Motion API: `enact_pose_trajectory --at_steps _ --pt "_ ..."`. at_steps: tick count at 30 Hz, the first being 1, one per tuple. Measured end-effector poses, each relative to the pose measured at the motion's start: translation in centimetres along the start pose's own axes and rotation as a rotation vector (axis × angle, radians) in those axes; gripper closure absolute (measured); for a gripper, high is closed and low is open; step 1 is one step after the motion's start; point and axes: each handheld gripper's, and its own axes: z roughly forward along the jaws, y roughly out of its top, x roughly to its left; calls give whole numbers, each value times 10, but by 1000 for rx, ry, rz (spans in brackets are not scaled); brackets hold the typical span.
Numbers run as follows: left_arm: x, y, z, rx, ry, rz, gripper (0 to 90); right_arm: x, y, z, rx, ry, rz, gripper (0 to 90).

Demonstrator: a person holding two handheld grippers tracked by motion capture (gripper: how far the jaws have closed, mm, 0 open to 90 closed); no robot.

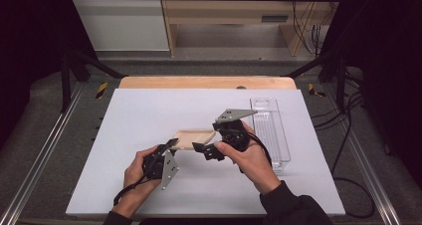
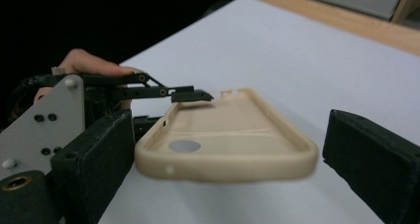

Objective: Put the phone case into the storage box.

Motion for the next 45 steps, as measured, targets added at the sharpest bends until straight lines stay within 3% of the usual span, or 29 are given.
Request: enact_pose_trajectory --at_steps 1,3,5,12,20,27,42,45 --pt "1 -1 0 3 1 -19 792 -1 -5 -5 -56 -5 0 62" --pt "1 -1 1 10 4 -33 792 -1 -7 -6 -73 -5 2 60" --pt "2 -2 1 20 9 -42 792 -2 -15 -11 -139 -17 11 62" --pt "7 -4 -1 49 5 -126 791 -4 -25 -15 -180 -36 4 87" --pt "19 -6 -7 21 -21 -323 792 -6 -33 -13 -204 -90 4 76" --pt "23 -5 -11 -48 -99 -529 791 -5 -33 -9 -222 -91 14 84" --pt "28 -5 -15 -135 -211 -800 792 2 -32 -4 -241 -160 25 81" --pt "27 -4 -14 -146 -233 -835 792 2 -32 -3 -234 -161 19 76"
